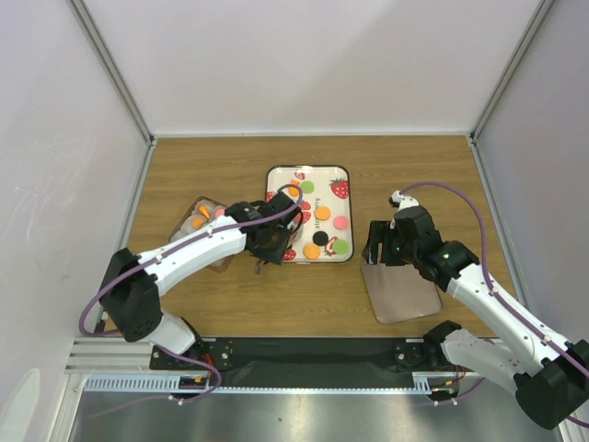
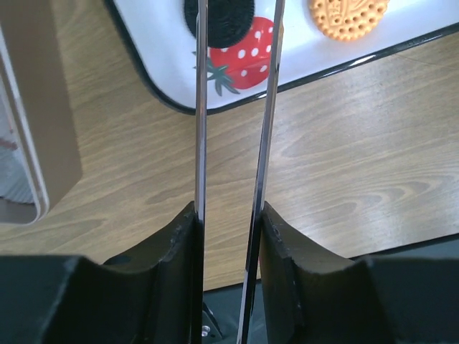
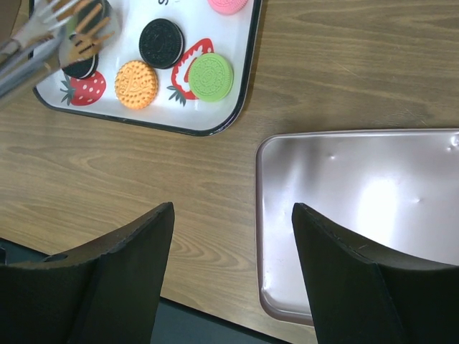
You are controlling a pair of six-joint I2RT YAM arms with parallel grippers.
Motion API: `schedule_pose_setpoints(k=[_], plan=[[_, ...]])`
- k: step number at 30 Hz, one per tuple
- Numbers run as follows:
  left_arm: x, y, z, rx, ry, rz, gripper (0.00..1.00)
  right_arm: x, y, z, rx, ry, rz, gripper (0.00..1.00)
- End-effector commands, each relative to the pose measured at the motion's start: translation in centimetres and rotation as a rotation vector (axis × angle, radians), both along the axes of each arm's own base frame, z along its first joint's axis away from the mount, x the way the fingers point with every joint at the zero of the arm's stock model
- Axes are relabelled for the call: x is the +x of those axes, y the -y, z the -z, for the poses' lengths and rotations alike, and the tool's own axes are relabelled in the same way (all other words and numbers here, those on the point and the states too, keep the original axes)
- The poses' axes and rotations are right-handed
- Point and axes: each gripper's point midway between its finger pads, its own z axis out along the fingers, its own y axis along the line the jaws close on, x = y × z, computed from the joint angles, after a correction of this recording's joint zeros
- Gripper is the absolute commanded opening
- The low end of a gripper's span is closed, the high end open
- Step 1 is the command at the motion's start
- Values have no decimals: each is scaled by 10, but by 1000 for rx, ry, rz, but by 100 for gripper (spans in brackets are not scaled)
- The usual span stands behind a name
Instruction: Pack the cookies
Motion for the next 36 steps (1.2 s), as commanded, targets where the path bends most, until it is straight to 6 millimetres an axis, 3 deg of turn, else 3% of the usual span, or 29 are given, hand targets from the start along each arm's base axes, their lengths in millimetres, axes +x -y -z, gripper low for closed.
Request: schedule_pose_setpoints(k=[1, 6, 10, 16, 23, 36], plan=[[16, -19, -45, -47, 114, -89, 37, 1, -6, -7, 26, 22, -25, 74], [9, -80, -67, -67, 152, -279, 36, -2, -12, -6, 43, 9, -56, 73], [0, -138, -62, -95, 141, -474, 35, -1, -13, -7, 50, 15, -60, 73], [-9, -189, -58, -77, 144, -678, 38, -3, -14, -7, 59, 14, -67, 73], [-12, -219, -52, -52, 130, -849, 38, -3, -16, -6, 61, 10, -72, 73], [-16, -227, -39, -32, 102, -898, 39, -3, -15, -5, 61, 7, -72, 74]])
